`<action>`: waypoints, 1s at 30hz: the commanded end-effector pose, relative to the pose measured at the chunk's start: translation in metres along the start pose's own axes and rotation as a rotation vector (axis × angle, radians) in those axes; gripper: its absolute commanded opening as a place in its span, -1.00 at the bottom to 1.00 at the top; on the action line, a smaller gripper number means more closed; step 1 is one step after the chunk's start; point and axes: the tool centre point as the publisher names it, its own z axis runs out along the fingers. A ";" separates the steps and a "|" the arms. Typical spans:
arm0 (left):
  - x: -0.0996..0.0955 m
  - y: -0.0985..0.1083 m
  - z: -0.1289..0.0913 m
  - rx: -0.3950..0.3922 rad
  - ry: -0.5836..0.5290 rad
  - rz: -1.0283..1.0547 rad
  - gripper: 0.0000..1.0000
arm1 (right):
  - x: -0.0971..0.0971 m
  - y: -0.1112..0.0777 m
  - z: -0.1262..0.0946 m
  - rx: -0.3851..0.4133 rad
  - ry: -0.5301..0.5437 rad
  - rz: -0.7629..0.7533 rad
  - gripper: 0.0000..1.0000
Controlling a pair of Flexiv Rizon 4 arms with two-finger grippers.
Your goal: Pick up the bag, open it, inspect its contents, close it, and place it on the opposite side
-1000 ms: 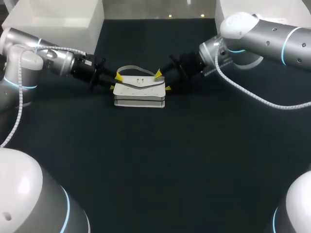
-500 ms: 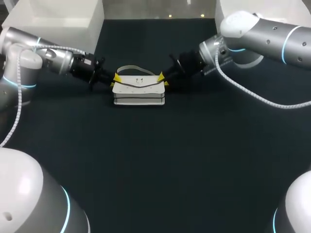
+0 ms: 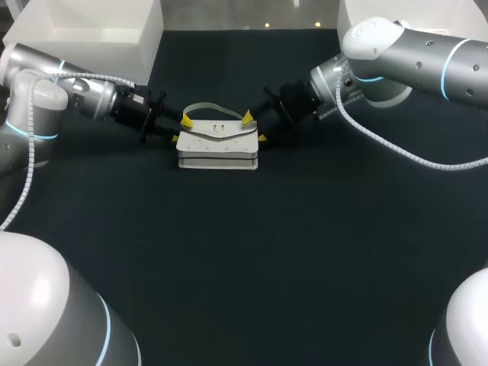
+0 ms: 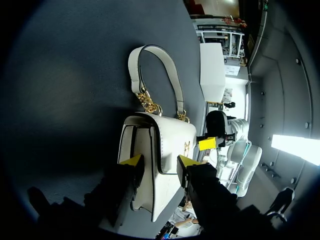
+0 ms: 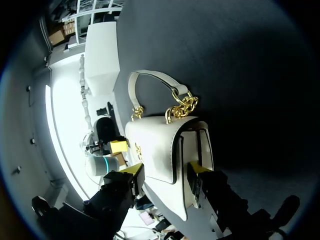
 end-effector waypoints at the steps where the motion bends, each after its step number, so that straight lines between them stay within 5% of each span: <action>1: -0.005 -0.005 0.003 -0.006 0.006 -0.005 -0.50 | -0.002 0.003 0.003 0.007 -0.003 0.004 -0.12; 2: -0.005 -0.005 0.003 -0.005 0.007 -0.007 -0.99 | -0.002 0.002 0.003 0.008 -0.003 0.004 -0.56; 3: -0.005 -0.005 0.003 -0.004 0.008 -0.007 -1.00 | -0.002 0.002 0.003 0.008 -0.003 0.005 -1.00; 14: 0.002 0.001 -0.001 -0.003 0.001 0.018 -0.96 | 0.001 0.000 -0.002 -0.004 -0.003 -0.015 -1.00; 15: 0.003 0.003 -0.002 0.000 0.000 0.021 -0.18 | 0.001 -0.001 -0.003 -0.005 -0.005 -0.015 -0.17; 16: 0.005 0.005 -0.003 0.004 0.001 0.026 0.72 | 0.001 -0.001 -0.004 -0.006 -0.007 -0.014 0.98; 17: 0.007 0.007 -0.005 0.009 0.003 0.030 1.00 | 0.000 -0.001 -0.006 -0.009 -0.008 -0.011 1.00; 26: 0.015 0.029 -0.019 0.043 0.008 0.019 1.00 | -0.004 -0.006 -0.030 -0.047 -0.033 0.002 1.00; 30: 0.013 0.033 -0.020 0.057 0.002 -0.012 0.55 | -0.010 -0.004 -0.044 -0.065 -0.054 0.010 1.00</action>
